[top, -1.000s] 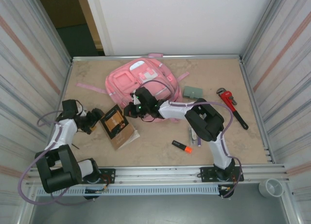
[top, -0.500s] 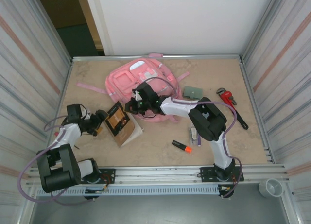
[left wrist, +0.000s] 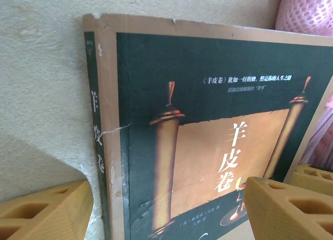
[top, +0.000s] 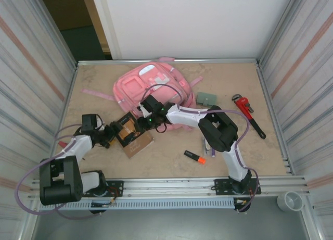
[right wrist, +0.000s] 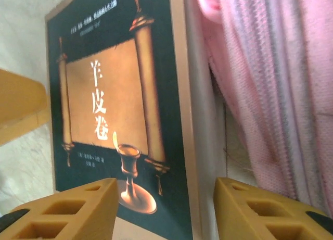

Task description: Pack the student bag

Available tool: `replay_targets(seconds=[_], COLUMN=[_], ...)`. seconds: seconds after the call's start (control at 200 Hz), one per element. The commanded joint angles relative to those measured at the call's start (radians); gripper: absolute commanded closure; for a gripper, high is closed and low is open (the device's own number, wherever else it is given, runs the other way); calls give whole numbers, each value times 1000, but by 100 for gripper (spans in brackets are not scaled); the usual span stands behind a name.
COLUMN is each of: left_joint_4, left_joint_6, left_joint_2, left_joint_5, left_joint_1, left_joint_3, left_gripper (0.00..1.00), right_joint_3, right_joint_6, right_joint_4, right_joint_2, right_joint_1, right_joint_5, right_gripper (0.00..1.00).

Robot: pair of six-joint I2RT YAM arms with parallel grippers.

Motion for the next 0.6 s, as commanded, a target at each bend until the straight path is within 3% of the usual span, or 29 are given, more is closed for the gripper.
replay_targets(seconds=[0.0, 0.226, 0.416, 0.596], left_joint_4=[51, 208, 313, 334], left_joint_6=[8, -35, -77, -115], left_joint_2=[8, 50, -23, -86], left_joint_5=[-1, 80, 129, 121], left_joint_1=[-49, -126, -130, -132], left_joint_3=[-22, -34, -61, -115], left_gripper=[24, 25, 27, 28], right_joint_3=[-16, -77, -77, -95], right_joint_6=[-58, 66, 64, 102], right_joint_4=[-93, 90, 80, 168], right_joint_2=[27, 59, 78, 68], right_joint_1=[-3, -2, 17, 14], right_joint_5=[14, -172, -152, -248], right_gripper=[45, 51, 54, 56])
